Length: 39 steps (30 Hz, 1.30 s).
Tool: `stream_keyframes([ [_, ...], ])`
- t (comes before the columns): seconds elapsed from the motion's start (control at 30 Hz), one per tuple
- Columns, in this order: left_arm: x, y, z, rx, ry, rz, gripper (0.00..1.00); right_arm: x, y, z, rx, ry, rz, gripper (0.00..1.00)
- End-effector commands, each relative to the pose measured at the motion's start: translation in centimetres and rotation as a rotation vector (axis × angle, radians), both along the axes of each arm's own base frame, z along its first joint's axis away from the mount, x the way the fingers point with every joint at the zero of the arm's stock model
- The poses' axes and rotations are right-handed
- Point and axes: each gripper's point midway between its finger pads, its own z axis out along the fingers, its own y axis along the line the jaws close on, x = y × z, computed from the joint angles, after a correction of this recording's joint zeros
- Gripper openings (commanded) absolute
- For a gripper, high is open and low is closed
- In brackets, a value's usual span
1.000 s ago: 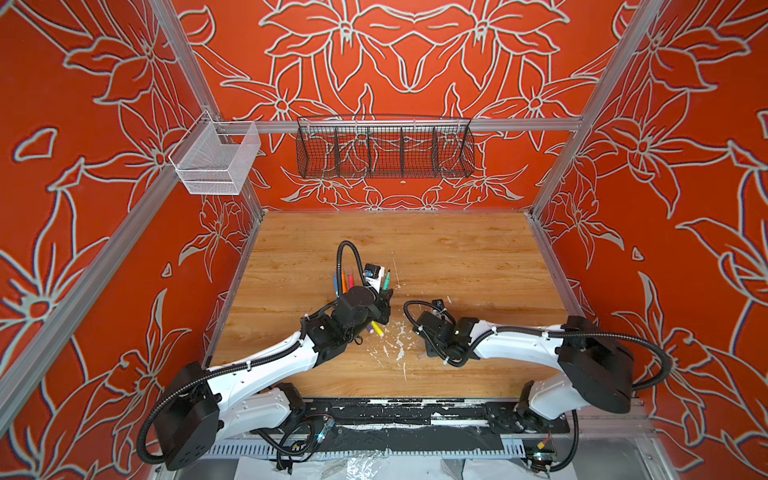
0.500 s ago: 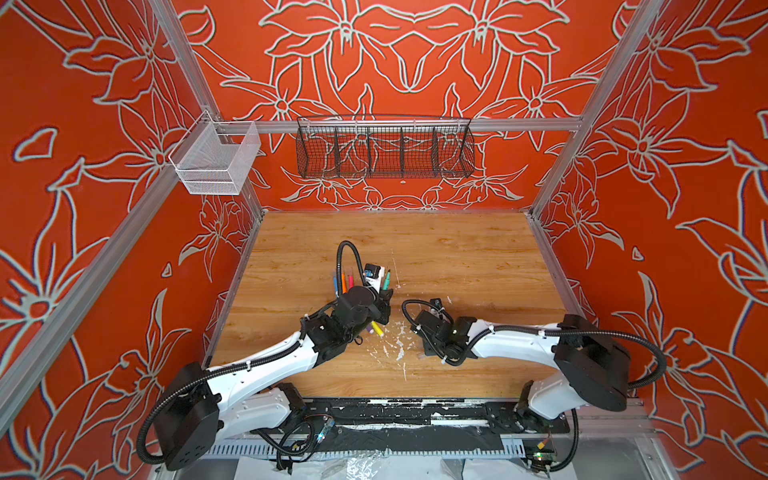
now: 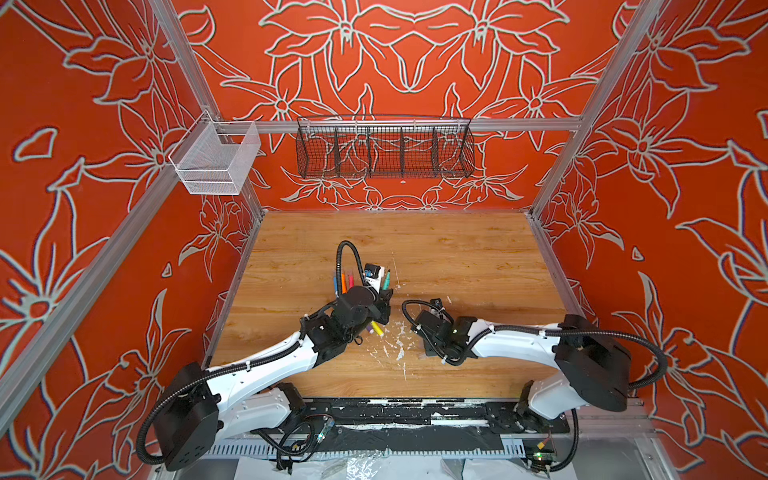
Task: Insert the pens into the pen caps
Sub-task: 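Lower the right gripper over a white cap and align to grasp it, then close the right gripper on the white cap and lift it, then bring the held cap over the green marker tip held by the left gripper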
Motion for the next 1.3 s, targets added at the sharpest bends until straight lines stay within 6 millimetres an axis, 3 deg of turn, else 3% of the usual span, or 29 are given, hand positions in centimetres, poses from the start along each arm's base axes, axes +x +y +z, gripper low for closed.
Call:
stream_keyframes([
  [0.0,-0.2,0.1,0.6,-0.014,-0.014,-0.006,0.0,-0.7,-1.0,-0.2,-0.023,0.029,-0.011,0.14],
  [0.23,-0.8,-0.2,1.2,-0.06,-0.035,-0.044,0.0,0.4,-1.1,3.6,0.073,-0.081,-0.039,0.09],
  [0.43,-1.0,-0.8,1.5,-0.084,-0.024,-0.068,0.0,1.8,-0.7,9.6,0.181,-0.227,-0.044,0.03],
  [0.63,-1.9,-2.7,1.7,-0.127,-0.008,-0.176,0.0,3.1,2.2,17.0,0.34,-0.353,0.049,0.0],
  [0.8,-2.4,-2.9,2.1,-0.126,0.001,-0.207,0.0,3.6,5.5,23.0,0.521,-0.457,0.159,0.0],
  [0.97,-3.1,-3.1,2.4,-0.128,-0.02,-0.25,0.0,3.2,7.5,28.2,0.726,-0.569,0.233,0.0],
  [1.1,-3.7,-3.7,2.8,-0.142,-0.027,-0.3,0.0,3.0,8.3,30.9,0.858,-0.633,0.25,0.0],
  [1.27,-4.8,-4.5,3.3,-0.167,-0.041,-0.382,0.0,2.8,8.8,32.0,0.993,-0.687,0.247,0.0],
])
